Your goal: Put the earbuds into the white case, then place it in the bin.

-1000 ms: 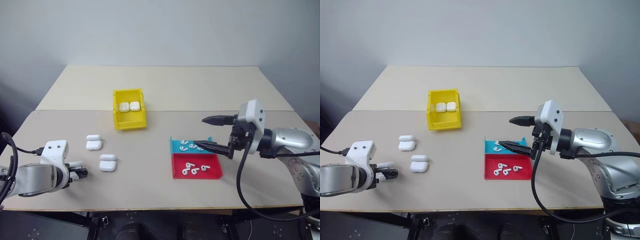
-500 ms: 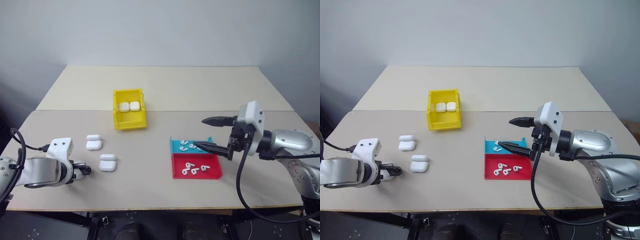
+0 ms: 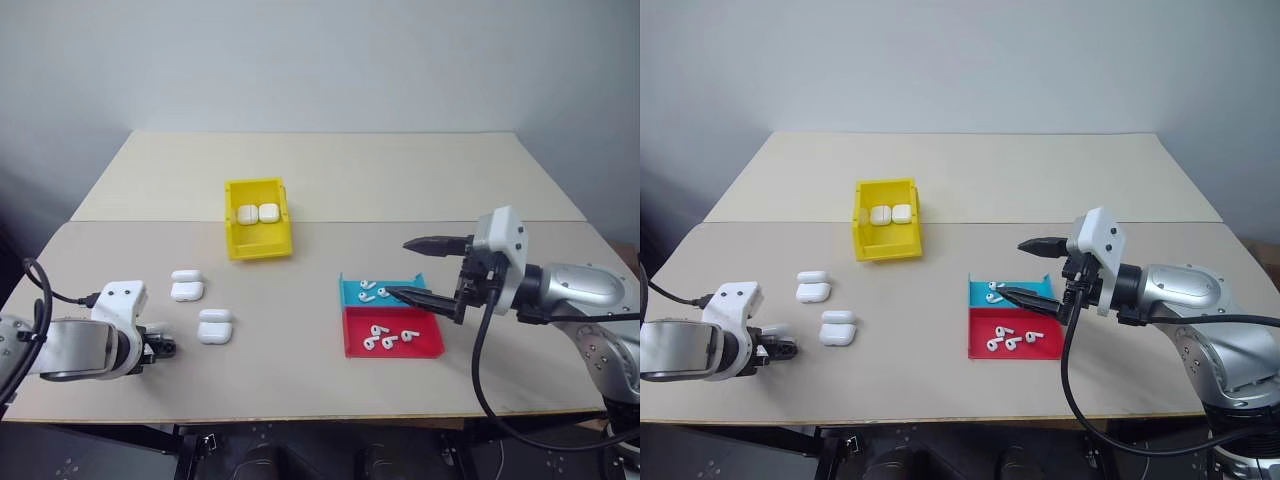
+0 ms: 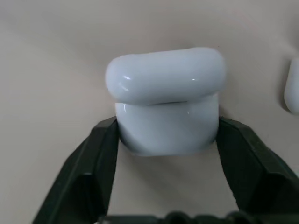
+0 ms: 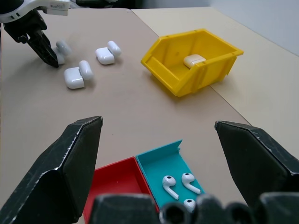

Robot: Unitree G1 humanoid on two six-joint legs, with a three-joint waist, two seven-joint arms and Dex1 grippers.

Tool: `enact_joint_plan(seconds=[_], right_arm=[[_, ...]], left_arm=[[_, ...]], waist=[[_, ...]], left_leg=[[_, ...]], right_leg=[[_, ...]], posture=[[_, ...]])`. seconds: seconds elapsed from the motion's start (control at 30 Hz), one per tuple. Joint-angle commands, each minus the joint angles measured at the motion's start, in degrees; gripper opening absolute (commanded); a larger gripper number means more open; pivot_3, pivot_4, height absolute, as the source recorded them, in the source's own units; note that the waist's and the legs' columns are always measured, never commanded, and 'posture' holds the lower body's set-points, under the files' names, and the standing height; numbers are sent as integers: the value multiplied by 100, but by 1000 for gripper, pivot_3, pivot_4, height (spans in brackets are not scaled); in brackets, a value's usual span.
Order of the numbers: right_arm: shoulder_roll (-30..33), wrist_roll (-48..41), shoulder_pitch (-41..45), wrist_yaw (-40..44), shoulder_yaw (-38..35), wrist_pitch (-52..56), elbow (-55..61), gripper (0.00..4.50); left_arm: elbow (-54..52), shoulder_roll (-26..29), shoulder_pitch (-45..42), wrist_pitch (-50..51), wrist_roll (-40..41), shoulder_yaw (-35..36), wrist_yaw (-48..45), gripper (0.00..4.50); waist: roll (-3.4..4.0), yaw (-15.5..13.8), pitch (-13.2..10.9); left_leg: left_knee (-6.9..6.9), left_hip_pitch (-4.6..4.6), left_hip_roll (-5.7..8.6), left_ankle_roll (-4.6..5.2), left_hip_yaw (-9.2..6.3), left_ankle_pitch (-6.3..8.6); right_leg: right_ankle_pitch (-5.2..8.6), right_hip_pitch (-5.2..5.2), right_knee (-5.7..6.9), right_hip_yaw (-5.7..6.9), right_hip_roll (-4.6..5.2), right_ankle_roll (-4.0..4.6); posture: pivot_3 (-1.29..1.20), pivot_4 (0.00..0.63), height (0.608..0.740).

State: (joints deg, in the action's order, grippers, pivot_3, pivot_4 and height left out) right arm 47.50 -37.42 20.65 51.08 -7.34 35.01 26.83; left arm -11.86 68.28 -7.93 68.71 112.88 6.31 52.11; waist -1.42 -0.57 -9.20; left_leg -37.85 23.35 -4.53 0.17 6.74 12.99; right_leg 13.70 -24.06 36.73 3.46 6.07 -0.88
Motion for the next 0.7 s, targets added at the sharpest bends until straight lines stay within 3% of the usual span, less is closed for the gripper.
enact_joint_plan(seconds=[0.03,0.3,0.4,0.53,0.7], right_arm=[[-8,-127,0,-1,-158,-18,145,4500],[-66,-136,-70,-40,-144,-5,178,4500],[-113,-128,-103,-69,-140,-9,197,4500],[-229,-85,-115,-179,-121,-57,210,4500],[-413,-40,-152,-365,-98,-83,302,4500]], left_arm=[[-107,123,143,-68,12,108,132,2766],[-650,392,312,-518,12,192,661,2766],[-1112,620,269,-860,12,588,667,2766],[-2076,-6,465,-1830,-2639,1353,-637,2766],[-1981,-810,285,-2988,-4416,1290,-2628,2766]], waist=[[0,0,0],[-1,-14,0],[-5,-17,-2],[-6,-28,0],[-5,-31,0]], left_leg=[[0,0,0,0,0,0],[0,2,0,0,-5,0],[0,2,1,1,-9,0],[0,6,5,-1,9,0],[2,7,6,-6,18,-3]], right_leg=[[0,0,1,0,0,0],[0,0,-1,-1,0,1],[0,0,0,-1,2,1],[0,2,-5,6,2,1],[1,0,-4,11,0,2]], posture=[[0,150,740],[0,150,740],[0,150,740],[0,150,740],[0,150,740]])
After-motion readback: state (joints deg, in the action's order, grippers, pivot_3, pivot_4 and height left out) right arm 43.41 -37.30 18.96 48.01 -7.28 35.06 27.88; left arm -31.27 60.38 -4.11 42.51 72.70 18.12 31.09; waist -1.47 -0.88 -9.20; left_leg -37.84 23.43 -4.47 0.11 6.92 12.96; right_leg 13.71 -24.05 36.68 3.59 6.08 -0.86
